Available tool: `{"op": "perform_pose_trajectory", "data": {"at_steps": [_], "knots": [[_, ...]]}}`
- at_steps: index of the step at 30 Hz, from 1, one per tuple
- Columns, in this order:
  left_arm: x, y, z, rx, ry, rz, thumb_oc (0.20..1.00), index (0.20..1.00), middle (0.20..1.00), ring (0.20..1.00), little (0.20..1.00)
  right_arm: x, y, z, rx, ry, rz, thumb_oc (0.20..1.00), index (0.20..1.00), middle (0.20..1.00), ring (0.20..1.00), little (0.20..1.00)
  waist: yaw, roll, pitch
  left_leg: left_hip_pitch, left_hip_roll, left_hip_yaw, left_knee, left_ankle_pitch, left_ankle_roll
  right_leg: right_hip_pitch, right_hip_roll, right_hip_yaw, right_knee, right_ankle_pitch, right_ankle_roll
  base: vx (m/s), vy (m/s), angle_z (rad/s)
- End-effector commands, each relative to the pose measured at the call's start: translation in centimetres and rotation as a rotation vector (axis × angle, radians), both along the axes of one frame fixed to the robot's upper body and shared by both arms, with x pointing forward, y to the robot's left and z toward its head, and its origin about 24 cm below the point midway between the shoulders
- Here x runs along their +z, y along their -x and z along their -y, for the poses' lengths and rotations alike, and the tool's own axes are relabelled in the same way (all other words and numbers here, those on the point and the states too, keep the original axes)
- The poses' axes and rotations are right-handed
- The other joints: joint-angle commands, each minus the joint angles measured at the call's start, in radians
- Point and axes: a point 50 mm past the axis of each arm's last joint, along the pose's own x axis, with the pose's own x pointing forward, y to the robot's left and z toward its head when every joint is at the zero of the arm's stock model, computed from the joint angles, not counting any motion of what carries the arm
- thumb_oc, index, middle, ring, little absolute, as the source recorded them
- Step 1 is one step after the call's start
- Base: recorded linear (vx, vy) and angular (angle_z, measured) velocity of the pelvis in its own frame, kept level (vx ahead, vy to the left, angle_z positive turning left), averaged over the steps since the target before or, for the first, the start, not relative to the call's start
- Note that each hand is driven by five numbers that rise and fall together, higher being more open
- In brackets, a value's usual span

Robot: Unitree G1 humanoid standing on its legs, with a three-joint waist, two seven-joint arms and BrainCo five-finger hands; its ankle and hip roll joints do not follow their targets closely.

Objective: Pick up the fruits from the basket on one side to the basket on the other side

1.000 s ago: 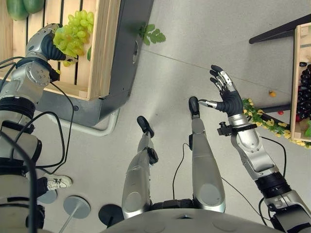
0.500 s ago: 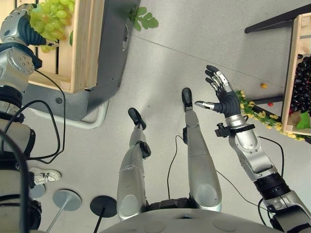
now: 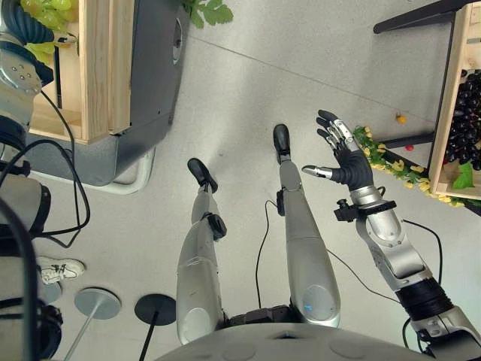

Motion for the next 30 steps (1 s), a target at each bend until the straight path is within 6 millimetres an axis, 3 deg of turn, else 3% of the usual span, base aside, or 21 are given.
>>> {"op": "perform_pose_trajectory", "data": {"at_steps": [1,7,8,9,10,16,17,18,19,20,21,23,24,25,27,30], "knots": [[5.1,2.7,-1.9,0.062,-0.025,0.131,1.000,1.000,1.000,1.000,1.000,0.9,1.2,1.0,-0.006,-0.006,0.068,1.000,1.000,1.000,1.000,1.000,0.002,-0.044,-0.001,-0.002,-0.029,0.002,0.227,-0.194,-0.007,0.079,-0.018,0.044,-0.099,0.078,0.109,0.00,0.000,0.00],[5.3,2.7,-2.1,0.098,-0.049,0.109,1.000,1.000,1.000,1.000,1.000,0.9,1.5,1.4,-0.010,-0.015,0.067,1.000,1.000,1.000,1.000,1.000,-0.004,-0.052,-0.001,-0.010,-0.015,0.003,0.225,-0.187,-0.009,0.066,-0.008,0.041,-0.102,0.082,0.108,-0.01,-0.033,-0.07],[5.3,2.8,-2.2,0.105,-0.048,0.108,0.580,0.580,0.580,0.580,0.580,0.9,1.5,1.5,-0.012,-0.017,0.065,1.000,1.000,1.000,1.000,1.000,-0.005,-0.053,-0.001,-0.011,-0.013,0.002,0.224,-0.187,-0.009,0.064,-0.007,0.040,-0.103,0.082,0.108,0.09,0.013,-0.04],[5.3,2.8,-2.3,0.115,-0.049,0.101,0.200,0.200,0.200,0.200,0.200,1.0,1.4,1.5,-0.011,-0.022,0.068,1.000,1.000,1.000,1.000,1.000,0.004,-0.045,-0.002,0.001,-0.007,-0.010,0.221,-0.221,-0.015,0.077,0.001,0.040,-0.107,0.059,0.114,0.00,-0.039,-0.03],[5.0,2.8,-2.4,0.114,-0.047,0.085,0.200,0.200,0.200,0.200,0.200,1.1,1.5,1.6,-0.016,-0.027,0.070,1.000,1.000,1.000,1.000,1.000,-0.007,-0.053,-0.001,-0.015,-0.009,0.002,0.225,-0.187,-0.011,0.060,-0.005,0.039,-0.102,0.083,0.108,0.00,0.000,0.00],[3.9,2.8,-3.2,0.140,-0.003,0.034,0.200,0.200,0.200,0.200,0.200,0.9,1.7,1.8,-0.020,-0.047,0.062,1.000,1.000,1.000,1.000,1.000,-0.011,-0.053,-0.001,-0.023,-0.004,0.001,0.235,-0.190,-0.006,0.050,0.000,0.041,-0.096,0.084,0.107,0.00,-0.006,-0.01],[3.8,2.9,-3.3,0.146,-0.008,0.026,0.200,0.200,0.200,0.200,0.200,1.0,1.7,1.8,-0.022,-0.047,0.064,1.000,1.000,1.000,1.000,1.000,-0.001,-0.046,-0.005,-0.012,0.000,-0.012,0.235,-0.224,-0.011,0.062,0.008,0.041,-0.099,0.062,0.112,0.08,0.022,-0.03],[3.8,2.8,-3.3,0.147,-0.008,0.027,0.200,0.200,0.200,0.200,0.200,0.9,1.7,1.8,-0.019,-0.045,0.061,1.000,1.000,1.000,1.000,1.000,0.000,-0.047,-0.006,-0.012,0.000,-0.012,0.237,-0.225,-0.011,0.061,0.008,0.041,-0.098,0.062,0.112,0.00,0.000,0.00],[3.7,2.8,-3.3,0.147,-0.012,0.019,0.200,0.200,0.200,0.200,0.200,0.8,1.8,1.8,-0.016,-0.044,0.057,1.000,1.000,1.000,1.000,1.000,-0.009,-0.055,-0.001,-0.025,-0.002,-0.001,0.240,-0.193,-0.005,0.049,0.002,0.042,-0.091,0.084,0.106,0.00,0.000,0.00],[3.8,2.8,-3.3,0.148,-0.022,0.014,0.200,0.200,0.200,0.200,0.200,1.0,1.8,1.8,-0.013,-0.045,0.061,1.000,1.000,1.000,1.000,1.000,0.001,-0.047,-0.007,-0.014,0.004,-0.014,0.241,-0.230,-0.011,0.061,0.009,0.040,-0.094,0.059,0.113,0.00,0.000,0.00],[3.8,2.8,-3.2,0.148,-0.022,0.014,0.200,0.200,0.200,0.200,0.200,1.0,1.8,1.8,-0.013,-0.045,0.061,1.000,1.000,1.000,1.000,1.000,0.001,-0.047,-0.006,-0.014,0.004,-0.014,0.242,-0.230,-0.011,0.062,0.009,0.040,-0.094,0.059,0.112,0.08,0.031,-0.03],[3.6,2.7,-3.2,0.143,-0.025,0.009,0.200,0.200,0.200,0.200,0.200,1.0,1.8,2.0,-0.015,-0.048,0.061,1.000,1.000,1.000,1.000,1.000,0.001,-0.047,-0.010,-0.017,0.003,-0.017,0.241,-0.225,-0.012,0.061,0.006,0.037,-0.092,0.062,0.113,-0.06,-0.027,0.00],[3.5,2.6,-3.1,0.142,-0.023,0.009,0.200,0.200,0.200,0.200,0.200,1.0,1.9,2.0,-0.016,-0.047,0.061,1.000,1.000,1.000,1.000,1.000,-0.008,-0.054,-0.002,-0.028,0.000,-0.005,0.245,-0.192,-0.006,0.050,-0.001,0.036,-0.087,0.085,0.107,0.00,0.000,0.00],[3.5,2.6,-3.1,0.135,-0.020,0.010,0.200,0.200,0.200,0.200,0.200,1.1,1.9,2.0,-0.016,-0.049,0.063,1.000,1.000,1.000,1.000,1.000,0.003,-0.046,-0.010,-0.016,0.004,-0.018,0.243,-0.229,-0.011,0.063,0.007,0.035,-0.092,0.060,0.113,0.00,0.000,0.00],[3.5,2.4,-2.9,0.128,-0.020,0.015,0.200,0.200,0.200,0.200,0.200,1.1,1.8,2.0,-0.017,-0.045,0.066,1.000,1.000,1.000,1.000,1.000,-0.008,-0.055,-0.002,-0.027,-0.002,-0.008,0.247,-0.192,-0.005,0.053,0.000,0.032,-0.086,0.085,0.108,-0.06,-0.032,0.02],[2.9,2.0,-2.3,0.096,-0.018,0.015,0.200,0.200,0.200,0.200,0.200,1.2,1.8,2.0,-0.014,-0.037,0.067,1.000,1.000,1.000,1.000,1.000,-0.005,-0.059,-0.005,-0.014,-0.002,-0.008,0.249,-0.193,-0.005,0.063,0.002,0.030,-0.074,0.082,0.108,-0.04,-0.015,0.01]]}}
